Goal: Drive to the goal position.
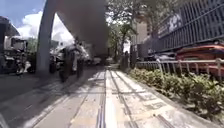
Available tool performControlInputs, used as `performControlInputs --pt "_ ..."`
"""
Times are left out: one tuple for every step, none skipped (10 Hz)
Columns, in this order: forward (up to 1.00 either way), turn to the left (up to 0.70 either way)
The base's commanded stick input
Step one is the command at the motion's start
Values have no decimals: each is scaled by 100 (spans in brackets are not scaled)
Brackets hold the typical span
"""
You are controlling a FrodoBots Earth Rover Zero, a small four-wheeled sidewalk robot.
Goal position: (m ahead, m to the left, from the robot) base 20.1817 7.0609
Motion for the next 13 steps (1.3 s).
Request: performControlInputs --pt "70 3" --pt "70 0" --pt "70 0" --pt "70 0" --pt "70 0" --pt "70 0" --pt "70 0" --pt "70 0" --pt "70 0" --pt "70 0" --pt "70 0" --pt "70 0" --pt "70 0"
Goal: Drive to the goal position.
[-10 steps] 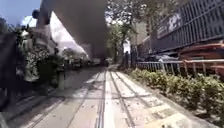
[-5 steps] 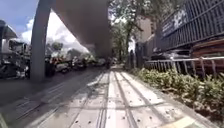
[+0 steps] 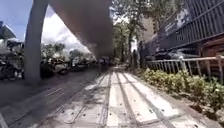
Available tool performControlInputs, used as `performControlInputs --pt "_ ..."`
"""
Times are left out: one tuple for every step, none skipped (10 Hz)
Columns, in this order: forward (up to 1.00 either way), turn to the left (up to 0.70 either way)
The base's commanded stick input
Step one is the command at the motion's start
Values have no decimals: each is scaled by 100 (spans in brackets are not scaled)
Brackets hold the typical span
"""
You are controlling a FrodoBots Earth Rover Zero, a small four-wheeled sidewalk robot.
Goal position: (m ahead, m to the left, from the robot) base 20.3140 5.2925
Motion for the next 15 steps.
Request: performControlInputs --pt "70 0" --pt "70 0" --pt "70 0" --pt "70 0" --pt "70 0" --pt "70 0" --pt "70 0" --pt "70 0" --pt "70 0" --pt "70 0" --pt "70 0" --pt "70 0" --pt "70 0" --pt "70 0" --pt "70 0"
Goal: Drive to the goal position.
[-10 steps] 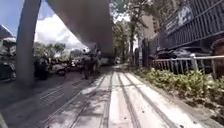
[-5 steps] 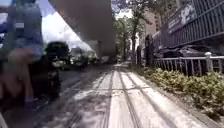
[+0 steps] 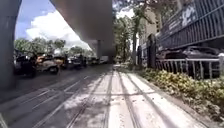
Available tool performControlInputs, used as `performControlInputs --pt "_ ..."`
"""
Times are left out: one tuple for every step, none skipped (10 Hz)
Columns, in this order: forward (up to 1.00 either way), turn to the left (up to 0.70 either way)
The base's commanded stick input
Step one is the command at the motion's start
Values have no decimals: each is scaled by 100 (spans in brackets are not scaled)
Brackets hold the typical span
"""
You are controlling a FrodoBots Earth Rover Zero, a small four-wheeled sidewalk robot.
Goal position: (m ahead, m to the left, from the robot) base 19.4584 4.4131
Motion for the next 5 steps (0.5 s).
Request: performControlInputs --pt "70 0" --pt "70 0" --pt "70 0" --pt "70 0" --pt "70 0"
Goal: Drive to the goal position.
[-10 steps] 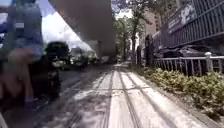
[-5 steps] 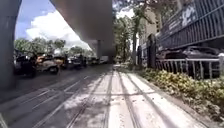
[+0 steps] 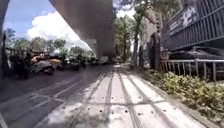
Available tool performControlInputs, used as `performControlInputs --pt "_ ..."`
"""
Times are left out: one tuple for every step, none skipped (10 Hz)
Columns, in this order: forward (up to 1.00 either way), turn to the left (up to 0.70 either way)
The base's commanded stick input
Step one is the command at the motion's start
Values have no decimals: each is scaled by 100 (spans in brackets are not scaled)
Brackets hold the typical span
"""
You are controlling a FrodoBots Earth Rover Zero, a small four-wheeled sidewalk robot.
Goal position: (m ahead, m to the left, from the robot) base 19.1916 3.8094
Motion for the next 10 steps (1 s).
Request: performControlInputs --pt "70 0" --pt "70 0" --pt "70 0" --pt "70 0" --pt "70 0" --pt "70 0" --pt "70 0" --pt "70 0" --pt "70 0" --pt "70 0"
